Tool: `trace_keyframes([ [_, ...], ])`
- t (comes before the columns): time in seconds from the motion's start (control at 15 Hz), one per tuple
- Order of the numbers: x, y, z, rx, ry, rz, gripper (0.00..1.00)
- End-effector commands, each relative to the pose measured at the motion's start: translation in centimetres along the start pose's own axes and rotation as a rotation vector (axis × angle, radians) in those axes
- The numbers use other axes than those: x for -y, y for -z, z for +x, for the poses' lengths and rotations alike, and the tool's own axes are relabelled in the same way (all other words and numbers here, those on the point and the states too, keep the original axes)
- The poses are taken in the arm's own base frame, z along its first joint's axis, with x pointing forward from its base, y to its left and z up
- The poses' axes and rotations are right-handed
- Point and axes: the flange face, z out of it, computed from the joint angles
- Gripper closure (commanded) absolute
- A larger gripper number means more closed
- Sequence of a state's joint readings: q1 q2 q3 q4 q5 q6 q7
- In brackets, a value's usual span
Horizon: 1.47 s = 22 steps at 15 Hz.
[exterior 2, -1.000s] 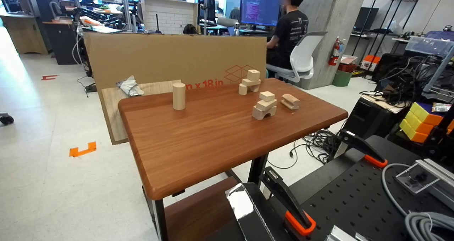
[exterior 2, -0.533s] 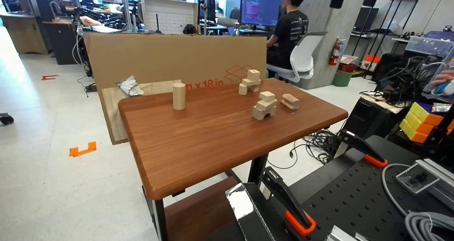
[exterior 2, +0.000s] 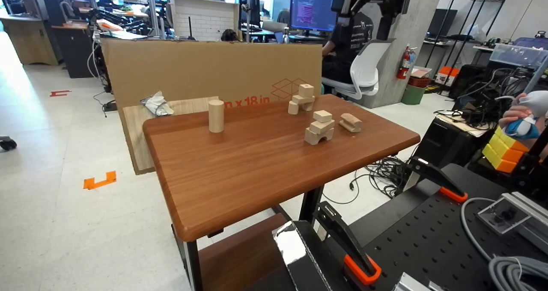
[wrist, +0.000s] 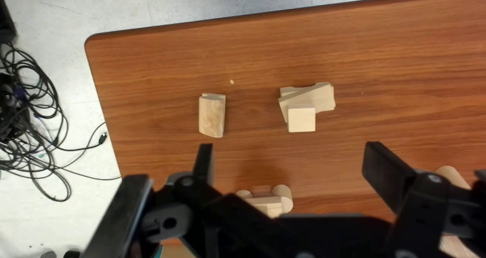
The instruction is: Take off one wooden block from the top
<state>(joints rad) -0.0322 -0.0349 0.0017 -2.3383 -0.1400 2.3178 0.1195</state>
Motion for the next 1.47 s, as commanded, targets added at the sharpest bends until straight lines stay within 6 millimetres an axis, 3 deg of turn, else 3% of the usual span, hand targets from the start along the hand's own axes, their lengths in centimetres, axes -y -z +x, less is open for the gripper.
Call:
trace_keyframes([
  [0.0,1.5,-1.9,2.6,0.001,0.061,0.026,0.00],
  [0.53,3.1,-7.9,4.4,0.079,0.184,0.049,0.00],
  [1.4,4.9,-13.2,5.7,0.143,0.258,0.011,0.00],
])
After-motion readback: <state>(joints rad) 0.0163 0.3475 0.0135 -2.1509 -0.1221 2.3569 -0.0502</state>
